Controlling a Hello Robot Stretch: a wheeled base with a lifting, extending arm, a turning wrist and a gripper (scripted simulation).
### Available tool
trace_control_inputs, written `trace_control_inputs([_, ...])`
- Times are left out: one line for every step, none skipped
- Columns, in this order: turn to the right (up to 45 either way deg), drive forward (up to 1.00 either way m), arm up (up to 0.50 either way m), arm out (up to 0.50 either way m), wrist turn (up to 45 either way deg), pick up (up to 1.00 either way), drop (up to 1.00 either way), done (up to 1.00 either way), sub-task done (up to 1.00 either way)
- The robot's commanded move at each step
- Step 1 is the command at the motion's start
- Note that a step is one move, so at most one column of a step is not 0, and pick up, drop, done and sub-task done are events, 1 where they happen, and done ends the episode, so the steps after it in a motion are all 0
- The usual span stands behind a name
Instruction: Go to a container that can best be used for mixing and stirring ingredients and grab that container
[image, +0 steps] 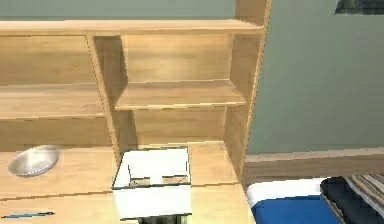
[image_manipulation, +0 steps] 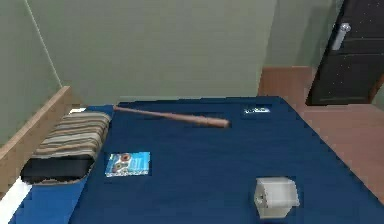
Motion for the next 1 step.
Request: trace_control_inputs([-45.0, 0.0, 0.0, 0.0, 0.0, 0.0, 0.0, 0.0, 0.0])
